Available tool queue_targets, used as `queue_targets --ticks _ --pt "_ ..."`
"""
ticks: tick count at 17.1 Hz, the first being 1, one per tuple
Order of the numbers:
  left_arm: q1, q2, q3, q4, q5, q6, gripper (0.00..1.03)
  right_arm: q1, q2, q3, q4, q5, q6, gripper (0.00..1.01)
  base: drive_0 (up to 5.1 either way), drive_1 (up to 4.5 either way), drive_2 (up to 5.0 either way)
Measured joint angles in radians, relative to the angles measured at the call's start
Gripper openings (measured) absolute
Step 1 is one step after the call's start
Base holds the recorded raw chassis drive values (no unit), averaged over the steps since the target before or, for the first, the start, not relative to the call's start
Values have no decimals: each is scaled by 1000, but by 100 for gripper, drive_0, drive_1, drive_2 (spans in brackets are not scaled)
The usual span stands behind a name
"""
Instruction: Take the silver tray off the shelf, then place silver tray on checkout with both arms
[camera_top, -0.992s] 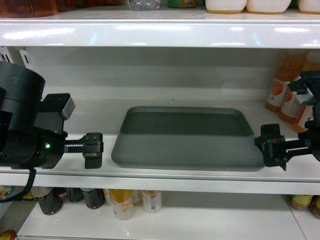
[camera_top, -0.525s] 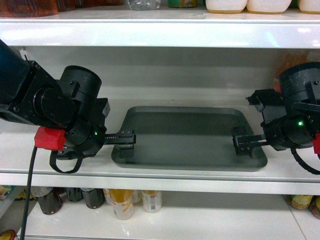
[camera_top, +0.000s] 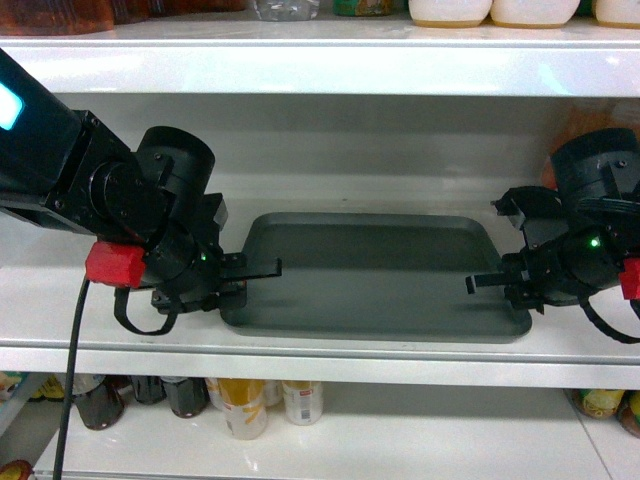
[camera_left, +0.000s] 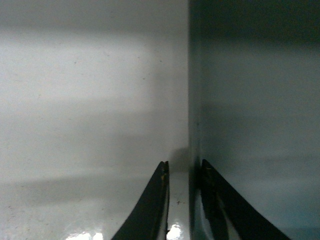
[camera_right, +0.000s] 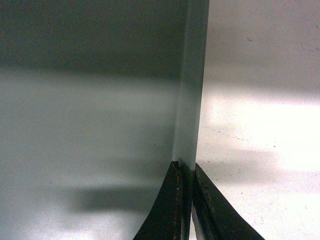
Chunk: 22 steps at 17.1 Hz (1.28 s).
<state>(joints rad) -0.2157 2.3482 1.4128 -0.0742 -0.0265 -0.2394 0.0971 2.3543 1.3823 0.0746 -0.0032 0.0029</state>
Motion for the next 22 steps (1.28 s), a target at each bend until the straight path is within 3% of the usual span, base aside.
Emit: queue_targets --ticks 5,8,9,15,19,22 --pt "-4 -3 -23 36 13 -22 5 0 -3 -14 15 -1 17 3 0 0 0" --pt "1 -10 -44 62 42 -44 3 0 -7 -27 28 -1 29 3 0 0 0" --pt "9 -61 -134 127 40 -80 3 2 -45 -95 66 -13 53 3 0 0 0" --pt "-3 -311 -389 172 -55 -74 3 21 -273 -364 177 -48 104 2 0 0 0" --pt "-13 -548 -541 206 -75 -69 3 21 -525 -546 225 -73 129 2 0 0 0" --pt "-27 -705 -676 170 -73 -91 3 21 -689 -700 217 -102 138 2 0 0 0"
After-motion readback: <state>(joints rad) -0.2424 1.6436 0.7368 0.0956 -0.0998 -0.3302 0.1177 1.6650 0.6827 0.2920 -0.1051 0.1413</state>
